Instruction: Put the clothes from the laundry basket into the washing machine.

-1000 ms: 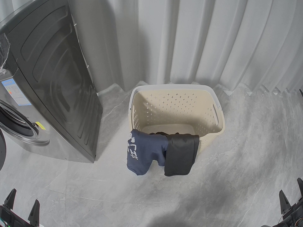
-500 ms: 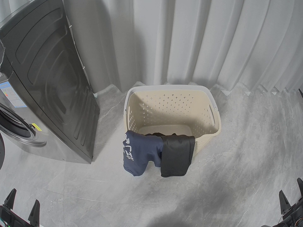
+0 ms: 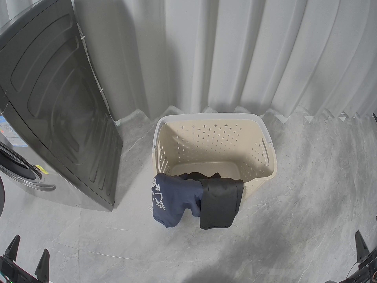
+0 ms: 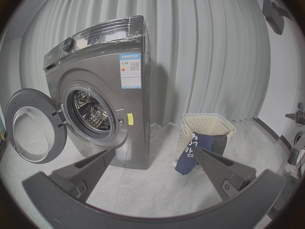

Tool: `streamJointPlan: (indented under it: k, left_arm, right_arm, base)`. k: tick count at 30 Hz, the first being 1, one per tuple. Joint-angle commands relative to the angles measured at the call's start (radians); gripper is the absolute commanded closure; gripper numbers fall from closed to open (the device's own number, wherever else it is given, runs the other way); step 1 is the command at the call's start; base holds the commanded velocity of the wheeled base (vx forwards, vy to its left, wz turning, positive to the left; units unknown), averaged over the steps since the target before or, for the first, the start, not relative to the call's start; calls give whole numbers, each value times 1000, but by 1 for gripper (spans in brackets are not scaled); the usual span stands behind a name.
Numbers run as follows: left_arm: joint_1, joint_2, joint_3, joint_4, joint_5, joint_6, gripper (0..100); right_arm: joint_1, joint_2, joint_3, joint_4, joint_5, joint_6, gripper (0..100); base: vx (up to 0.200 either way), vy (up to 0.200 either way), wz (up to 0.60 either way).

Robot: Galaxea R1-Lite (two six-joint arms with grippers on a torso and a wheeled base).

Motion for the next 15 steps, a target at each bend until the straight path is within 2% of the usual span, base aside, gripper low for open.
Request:
streamJointPlan:
  k: [1, 3, 8, 9, 12, 15]
  left_arm:
    - [0, -15, 15, 0, -1, -1, 0]
    - [0, -15, 15, 0, -1, -1, 0]
    - [0, -15, 15, 0, -6, 4, 0]
    - [0, -15, 15, 0, -6, 4, 0]
    - [0, -15, 15, 0, -7, 9, 0]
    - [0, -15, 16, -1, -7, 9, 0]
  right_arm:
    - [50, 226, -96, -46, 41, 79, 0]
    - [65, 332, -70, -75, 48, 96, 0]
    - [113, 635, -91, -190, 69, 104, 0]
    - [113, 635, -91, -190, 69, 104, 0]
    - [162, 852, -96, -347, 67, 108, 0]
    - [205, 955, -96, -433, 66, 111, 0]
  base:
    - [0, 0, 0]
    - [0, 0, 0]
    - [0, 0, 0]
    - [0, 0, 0]
    - [0, 0, 0]
    - [-200, 0, 0]
